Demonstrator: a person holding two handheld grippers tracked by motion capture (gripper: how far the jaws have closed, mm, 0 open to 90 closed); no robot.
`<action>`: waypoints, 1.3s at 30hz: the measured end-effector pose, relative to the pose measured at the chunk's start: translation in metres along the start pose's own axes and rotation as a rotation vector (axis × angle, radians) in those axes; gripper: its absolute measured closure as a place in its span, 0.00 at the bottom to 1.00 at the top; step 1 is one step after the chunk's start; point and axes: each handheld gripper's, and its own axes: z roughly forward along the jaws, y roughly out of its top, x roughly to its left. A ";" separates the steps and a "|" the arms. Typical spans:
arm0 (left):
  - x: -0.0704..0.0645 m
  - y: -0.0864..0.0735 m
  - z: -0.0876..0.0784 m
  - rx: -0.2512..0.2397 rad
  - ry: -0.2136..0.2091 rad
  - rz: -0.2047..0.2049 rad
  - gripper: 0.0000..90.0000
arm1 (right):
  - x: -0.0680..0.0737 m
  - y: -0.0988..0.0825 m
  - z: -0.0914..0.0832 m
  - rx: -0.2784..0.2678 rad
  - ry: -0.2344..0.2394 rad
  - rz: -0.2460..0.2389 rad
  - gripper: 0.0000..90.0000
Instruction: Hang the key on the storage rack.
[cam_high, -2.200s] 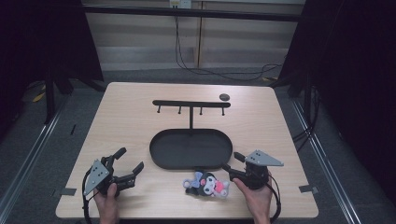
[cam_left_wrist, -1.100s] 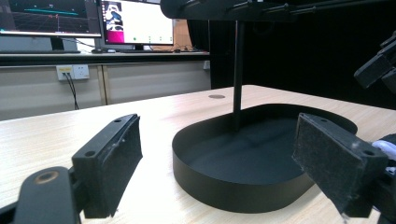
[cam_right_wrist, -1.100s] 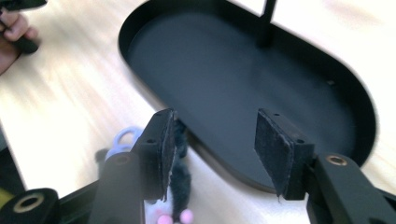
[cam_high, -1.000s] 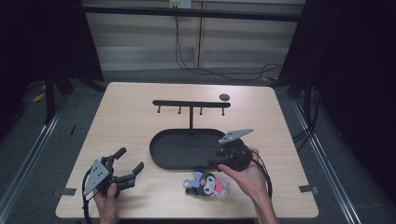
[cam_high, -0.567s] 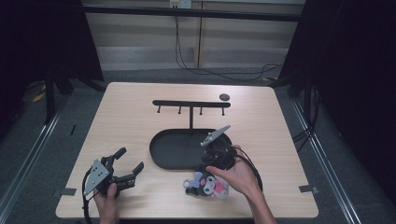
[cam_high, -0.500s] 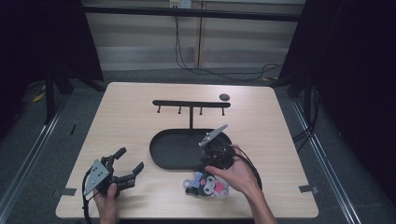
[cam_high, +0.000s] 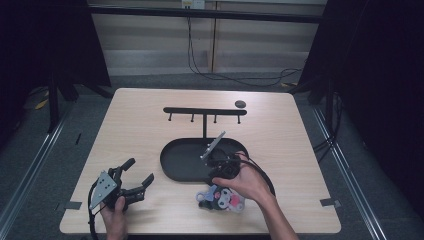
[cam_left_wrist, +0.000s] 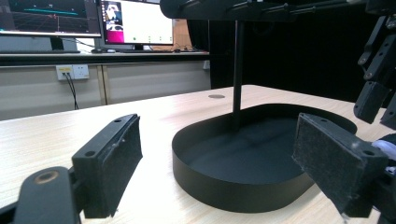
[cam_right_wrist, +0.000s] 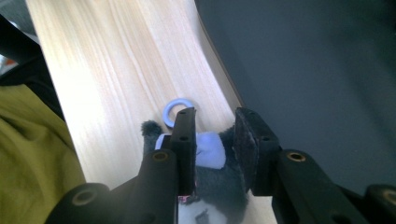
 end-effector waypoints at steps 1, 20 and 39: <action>0.000 0.000 0.000 -0.004 0.000 -0.006 0.17 | 0.000 0.003 0.004 0.035 0.015 -0.015 0.79; 0.000 0.000 0.000 -0.005 0.000 -0.006 0.17 | 0.001 0.019 0.042 0.219 0.074 -0.084 0.80; 0.000 0.000 0.000 -0.005 0.000 -0.006 0.17 | 0.006 0.030 0.063 0.365 0.092 -0.158 0.74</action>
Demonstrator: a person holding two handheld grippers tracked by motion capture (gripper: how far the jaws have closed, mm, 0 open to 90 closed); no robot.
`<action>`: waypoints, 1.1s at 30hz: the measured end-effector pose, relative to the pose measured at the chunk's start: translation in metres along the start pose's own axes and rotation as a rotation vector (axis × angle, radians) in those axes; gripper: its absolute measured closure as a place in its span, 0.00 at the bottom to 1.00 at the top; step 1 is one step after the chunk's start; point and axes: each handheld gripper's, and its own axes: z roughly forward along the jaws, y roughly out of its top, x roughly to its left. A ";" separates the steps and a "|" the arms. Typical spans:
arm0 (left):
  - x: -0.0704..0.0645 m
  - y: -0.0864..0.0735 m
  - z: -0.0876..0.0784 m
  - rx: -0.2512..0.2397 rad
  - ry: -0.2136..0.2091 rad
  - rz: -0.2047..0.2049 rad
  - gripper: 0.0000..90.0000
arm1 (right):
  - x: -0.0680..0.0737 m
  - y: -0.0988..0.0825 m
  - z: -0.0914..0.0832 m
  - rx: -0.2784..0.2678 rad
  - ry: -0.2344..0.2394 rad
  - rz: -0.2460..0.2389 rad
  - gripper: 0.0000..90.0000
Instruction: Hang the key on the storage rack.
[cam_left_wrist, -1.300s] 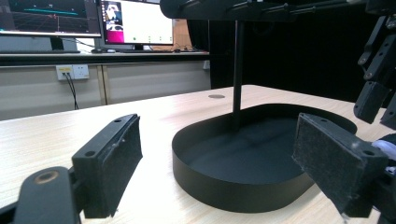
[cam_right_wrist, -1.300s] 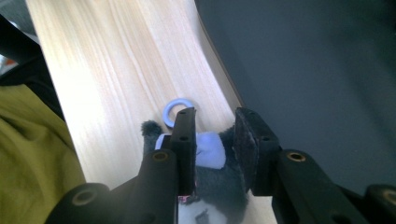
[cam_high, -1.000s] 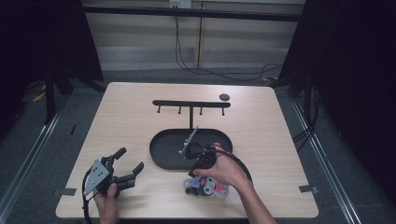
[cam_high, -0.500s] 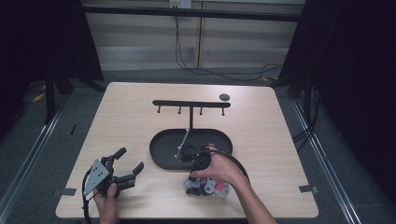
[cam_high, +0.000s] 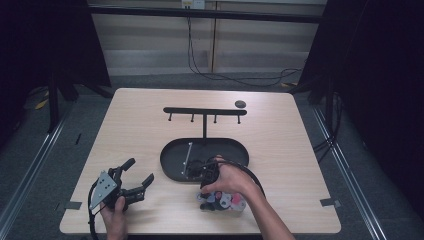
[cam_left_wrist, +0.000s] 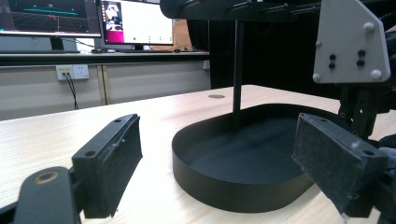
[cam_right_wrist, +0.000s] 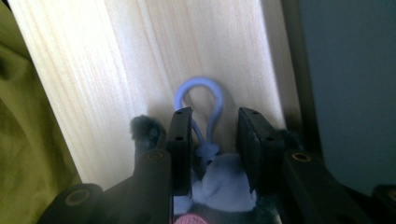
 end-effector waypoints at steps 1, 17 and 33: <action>0.000 0.000 0.000 0.000 0.000 0.000 0.17 | 0.000 0.000 0.001 0.007 0.003 -0.001 0.74; 0.000 0.000 0.000 0.006 -0.001 0.007 0.17 | 0.002 0.004 0.009 0.022 -0.021 0.007 0.91; 0.000 0.000 -0.001 0.007 -0.001 0.008 0.17 | 0.009 0.005 0.010 0.048 -0.064 -0.040 0.91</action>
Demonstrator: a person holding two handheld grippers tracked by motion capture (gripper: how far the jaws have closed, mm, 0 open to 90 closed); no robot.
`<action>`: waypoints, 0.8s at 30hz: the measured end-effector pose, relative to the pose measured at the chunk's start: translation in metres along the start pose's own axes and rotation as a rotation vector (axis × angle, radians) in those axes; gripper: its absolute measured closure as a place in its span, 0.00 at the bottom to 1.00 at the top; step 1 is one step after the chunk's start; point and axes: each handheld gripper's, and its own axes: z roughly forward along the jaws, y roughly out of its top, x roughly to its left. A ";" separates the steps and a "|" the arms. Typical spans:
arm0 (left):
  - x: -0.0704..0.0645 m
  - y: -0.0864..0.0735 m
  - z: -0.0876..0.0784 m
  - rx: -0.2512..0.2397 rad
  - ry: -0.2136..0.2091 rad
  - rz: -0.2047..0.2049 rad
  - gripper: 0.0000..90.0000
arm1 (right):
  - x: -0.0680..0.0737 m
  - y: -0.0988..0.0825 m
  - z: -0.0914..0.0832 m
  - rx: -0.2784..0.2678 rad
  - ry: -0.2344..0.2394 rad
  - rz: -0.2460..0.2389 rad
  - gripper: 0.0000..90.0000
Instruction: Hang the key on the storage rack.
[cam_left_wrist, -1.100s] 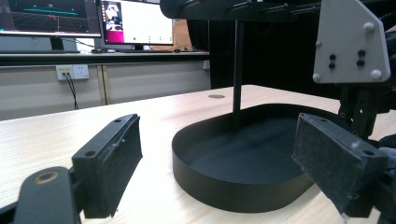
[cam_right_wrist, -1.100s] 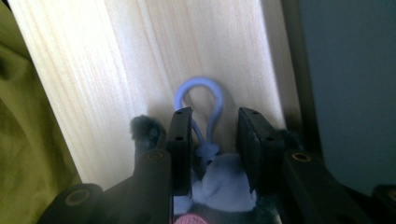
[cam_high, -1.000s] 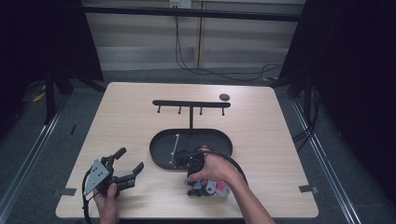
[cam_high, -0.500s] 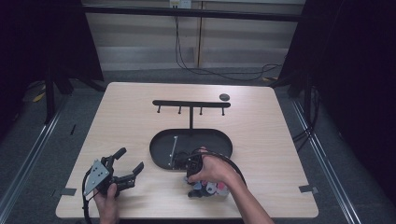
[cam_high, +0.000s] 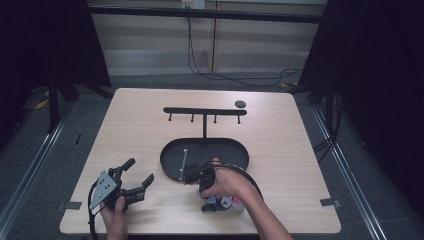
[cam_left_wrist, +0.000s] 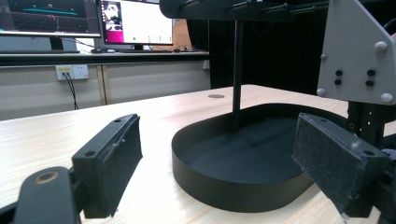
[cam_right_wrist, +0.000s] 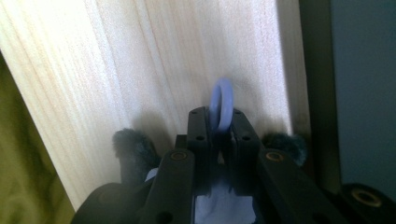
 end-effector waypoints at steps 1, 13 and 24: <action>0.000 0.000 0.000 0.000 0.000 0.000 0.17 | 0.001 0.000 0.000 0.002 -0.010 -0.006 0.91; 0.000 0.000 0.000 0.000 -0.002 0.000 0.17 | 0.003 0.005 -0.001 0.025 -0.002 0.083 0.97; 0.000 0.000 0.000 0.001 -0.002 0.001 0.17 | 0.000 -0.013 -0.032 -0.035 -0.028 0.060 0.97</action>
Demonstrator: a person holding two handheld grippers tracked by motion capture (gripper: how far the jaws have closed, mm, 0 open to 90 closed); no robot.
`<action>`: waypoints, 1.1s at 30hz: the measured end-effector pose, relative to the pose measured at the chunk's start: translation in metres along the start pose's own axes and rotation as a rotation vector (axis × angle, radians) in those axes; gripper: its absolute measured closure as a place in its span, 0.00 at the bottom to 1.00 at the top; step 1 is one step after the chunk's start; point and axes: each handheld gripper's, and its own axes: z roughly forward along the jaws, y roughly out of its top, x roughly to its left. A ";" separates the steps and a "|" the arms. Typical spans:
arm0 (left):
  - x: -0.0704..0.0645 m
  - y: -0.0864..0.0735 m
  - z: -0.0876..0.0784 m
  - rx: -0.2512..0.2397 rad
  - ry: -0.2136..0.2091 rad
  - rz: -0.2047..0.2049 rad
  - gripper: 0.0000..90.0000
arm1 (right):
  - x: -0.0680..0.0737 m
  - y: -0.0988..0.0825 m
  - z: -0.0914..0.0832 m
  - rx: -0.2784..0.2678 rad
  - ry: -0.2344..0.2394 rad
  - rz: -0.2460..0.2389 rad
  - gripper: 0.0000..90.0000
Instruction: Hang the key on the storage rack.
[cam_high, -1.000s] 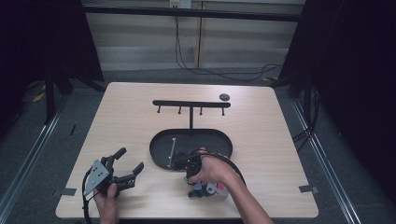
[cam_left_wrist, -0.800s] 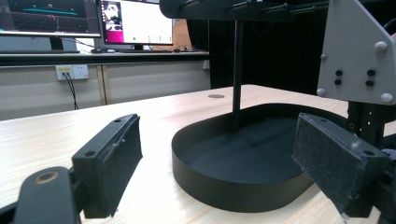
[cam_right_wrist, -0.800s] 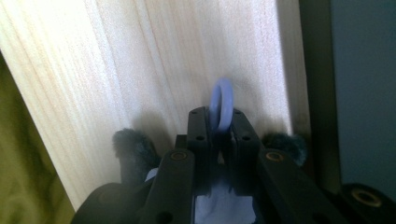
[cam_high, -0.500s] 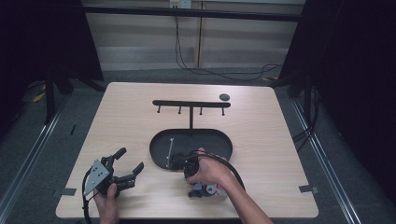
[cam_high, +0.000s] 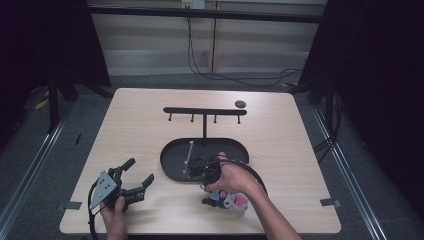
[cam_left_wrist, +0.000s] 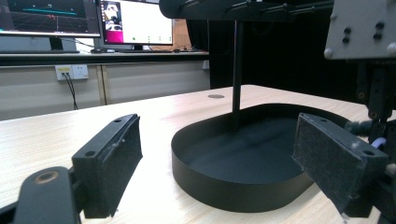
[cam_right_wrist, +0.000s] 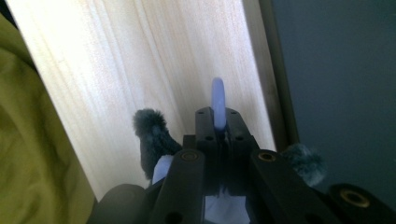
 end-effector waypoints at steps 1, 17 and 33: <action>0.000 0.000 0.000 0.000 0.000 0.000 0.17 | -0.001 -0.001 -0.002 -0.002 0.002 -0.003 0.97; 0.000 0.000 0.000 0.000 0.000 0.000 0.17 | -0.004 -0.014 -0.037 -0.040 0.014 -0.003 0.97; 0.000 0.000 0.000 0.000 0.000 0.000 0.17 | 0.003 -0.019 -0.070 -0.066 0.019 -0.121 0.97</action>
